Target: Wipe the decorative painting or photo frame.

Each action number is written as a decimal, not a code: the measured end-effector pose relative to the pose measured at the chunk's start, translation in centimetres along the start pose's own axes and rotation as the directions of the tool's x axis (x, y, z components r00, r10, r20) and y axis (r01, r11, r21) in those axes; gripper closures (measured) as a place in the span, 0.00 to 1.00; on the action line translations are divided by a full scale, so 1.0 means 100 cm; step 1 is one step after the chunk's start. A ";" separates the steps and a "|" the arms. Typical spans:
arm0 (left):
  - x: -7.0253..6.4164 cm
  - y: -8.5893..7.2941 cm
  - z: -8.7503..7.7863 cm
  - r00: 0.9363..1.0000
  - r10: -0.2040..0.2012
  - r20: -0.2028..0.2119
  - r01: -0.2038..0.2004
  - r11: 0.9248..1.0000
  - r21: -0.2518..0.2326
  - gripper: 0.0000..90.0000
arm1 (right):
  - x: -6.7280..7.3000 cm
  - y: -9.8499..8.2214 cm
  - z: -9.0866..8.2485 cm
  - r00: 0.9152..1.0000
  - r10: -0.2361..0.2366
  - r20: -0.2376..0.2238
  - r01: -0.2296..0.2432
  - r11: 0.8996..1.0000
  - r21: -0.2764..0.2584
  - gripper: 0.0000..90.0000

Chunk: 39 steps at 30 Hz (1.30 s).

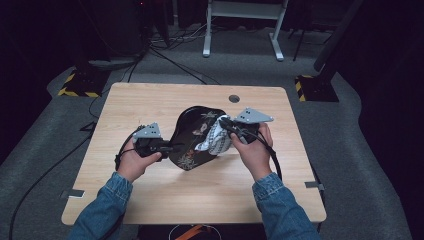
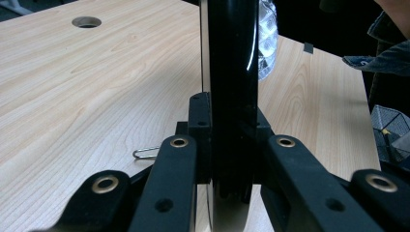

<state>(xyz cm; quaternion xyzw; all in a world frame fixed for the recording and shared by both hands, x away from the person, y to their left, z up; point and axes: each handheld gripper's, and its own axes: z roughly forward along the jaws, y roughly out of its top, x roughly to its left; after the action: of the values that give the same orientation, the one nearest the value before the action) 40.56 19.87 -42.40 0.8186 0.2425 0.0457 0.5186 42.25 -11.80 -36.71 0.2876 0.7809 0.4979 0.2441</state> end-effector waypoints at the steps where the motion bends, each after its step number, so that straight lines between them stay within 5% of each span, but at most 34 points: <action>1: 0.000 0.000 0.001 1.000 -0.002 -0.003 0.002 1.000 -0.002 0.89 | 0.003 0.002 0.001 1.000 -0.014 -0.009 0.014 1.000 -0.003 0.94; 15: -0.002 0.001 0.001 1.000 0.006 -0.008 -0.006 1.000 0.011 0.89 | 0.031 0.023 0.006 0.987 -0.140 -0.073 0.137 0.989 -0.050 0.94; 22: -0.001 0.001 0.002 1.000 0.007 -0.009 -0.006 1.000 0.009 0.89 | 0.040 0.024 0.010 0.981 -0.159 -0.108 0.153 0.986 -0.059 0.94; 27: -0.002 0.001 0.002 1.000 0.006 -0.007 -0.006 1.000 0.008 0.89 | 0.038 0.022 0.010 0.980 -0.160 -0.116 0.155 0.986 -0.057 0.94; 39: -0.002 0.001 0.002 1.000 0.007 -0.005 -0.007 1.000 0.007 0.89 | 0.014 0.001 0.007 0.992 -0.103 -0.068 0.103 0.995 -0.003 0.94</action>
<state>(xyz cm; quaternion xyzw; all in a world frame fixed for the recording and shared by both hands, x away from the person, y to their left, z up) 40.52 19.60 -42.36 0.8212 0.2412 0.0484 0.5149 41.75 -10.37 -37.05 0.2300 0.8027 0.4938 0.2426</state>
